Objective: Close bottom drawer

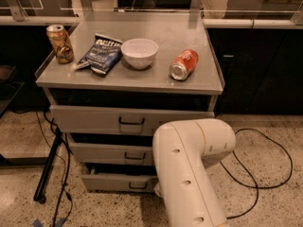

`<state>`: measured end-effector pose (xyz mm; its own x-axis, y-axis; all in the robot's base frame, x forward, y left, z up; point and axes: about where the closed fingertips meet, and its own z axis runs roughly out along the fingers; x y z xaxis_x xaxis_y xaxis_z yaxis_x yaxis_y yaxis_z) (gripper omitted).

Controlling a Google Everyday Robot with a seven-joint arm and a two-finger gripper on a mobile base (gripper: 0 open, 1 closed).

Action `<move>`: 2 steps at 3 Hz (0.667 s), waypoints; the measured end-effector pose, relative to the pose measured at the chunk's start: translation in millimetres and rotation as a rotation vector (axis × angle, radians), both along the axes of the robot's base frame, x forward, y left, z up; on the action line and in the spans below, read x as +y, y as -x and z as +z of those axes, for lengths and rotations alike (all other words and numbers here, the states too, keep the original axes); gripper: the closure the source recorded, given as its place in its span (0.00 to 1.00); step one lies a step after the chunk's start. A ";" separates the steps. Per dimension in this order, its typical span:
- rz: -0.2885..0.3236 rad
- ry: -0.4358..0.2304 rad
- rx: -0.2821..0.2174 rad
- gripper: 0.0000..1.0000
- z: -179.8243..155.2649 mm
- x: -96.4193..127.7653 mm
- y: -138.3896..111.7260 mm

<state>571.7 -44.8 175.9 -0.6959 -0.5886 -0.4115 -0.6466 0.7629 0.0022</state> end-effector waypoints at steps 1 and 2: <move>0.000 0.000 0.000 0.67 0.0 0.0 0.0; 0.000 0.000 0.000 0.42 0.0 0.0 0.0</move>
Offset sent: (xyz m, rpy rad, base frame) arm 0.0000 0.0000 0.0000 0.0000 0.0000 0.0000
